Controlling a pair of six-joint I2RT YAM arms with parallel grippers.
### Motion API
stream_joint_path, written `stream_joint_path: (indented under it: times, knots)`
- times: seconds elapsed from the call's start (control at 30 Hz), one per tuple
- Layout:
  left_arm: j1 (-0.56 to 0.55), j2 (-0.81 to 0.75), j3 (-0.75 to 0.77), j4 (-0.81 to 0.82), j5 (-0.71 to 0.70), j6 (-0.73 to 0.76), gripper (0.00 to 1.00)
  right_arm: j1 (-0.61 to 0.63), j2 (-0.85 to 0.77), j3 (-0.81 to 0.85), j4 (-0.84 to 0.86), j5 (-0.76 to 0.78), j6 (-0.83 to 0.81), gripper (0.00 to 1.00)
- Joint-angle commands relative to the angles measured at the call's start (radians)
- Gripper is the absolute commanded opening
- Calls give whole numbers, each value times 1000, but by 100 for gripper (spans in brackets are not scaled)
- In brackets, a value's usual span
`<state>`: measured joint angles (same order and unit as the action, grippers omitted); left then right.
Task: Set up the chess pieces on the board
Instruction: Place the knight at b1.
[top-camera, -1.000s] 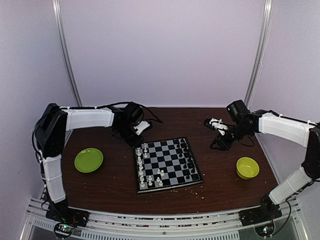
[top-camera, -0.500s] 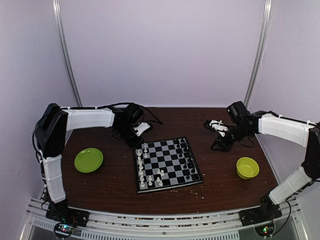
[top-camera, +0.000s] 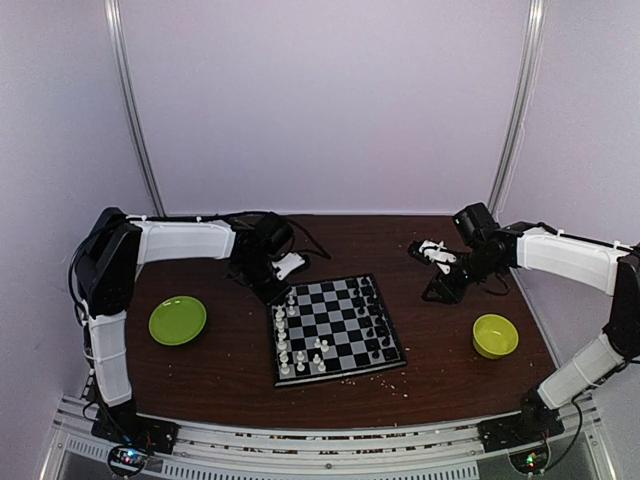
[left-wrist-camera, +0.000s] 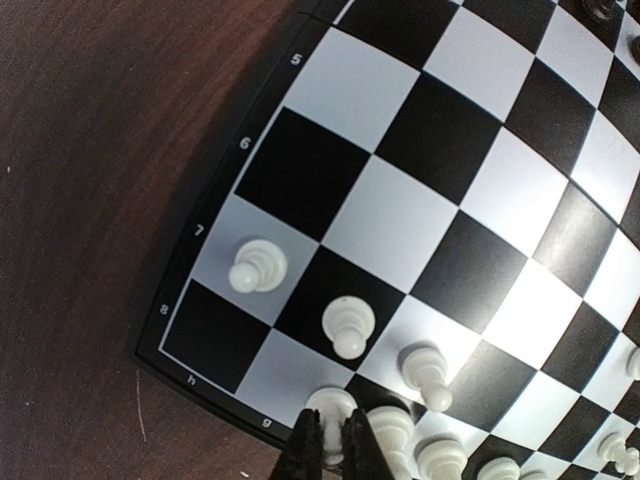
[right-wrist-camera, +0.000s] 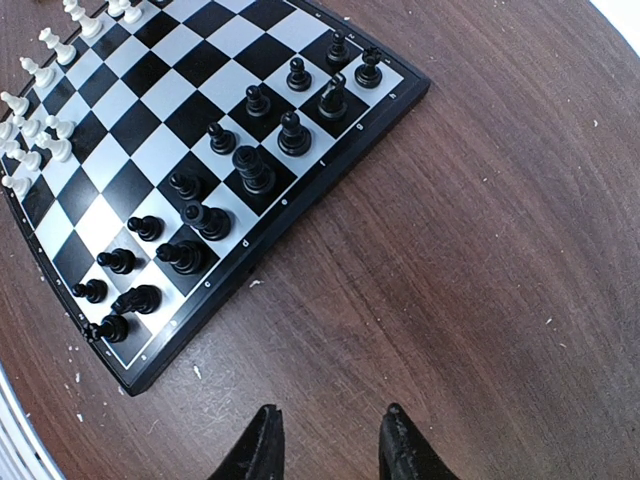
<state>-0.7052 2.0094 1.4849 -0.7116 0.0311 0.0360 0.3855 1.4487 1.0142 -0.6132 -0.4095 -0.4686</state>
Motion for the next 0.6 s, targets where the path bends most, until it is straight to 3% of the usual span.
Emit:
stream_joint_path:
  times: [0.0,0.57]
  knots:
    - [-1,12,28,29,-34,6,6,-7,11,-5,4,18,-8,33]
    - [36,29,22,79,-10,-18,7,-7,39,1,0,18,-11,33]
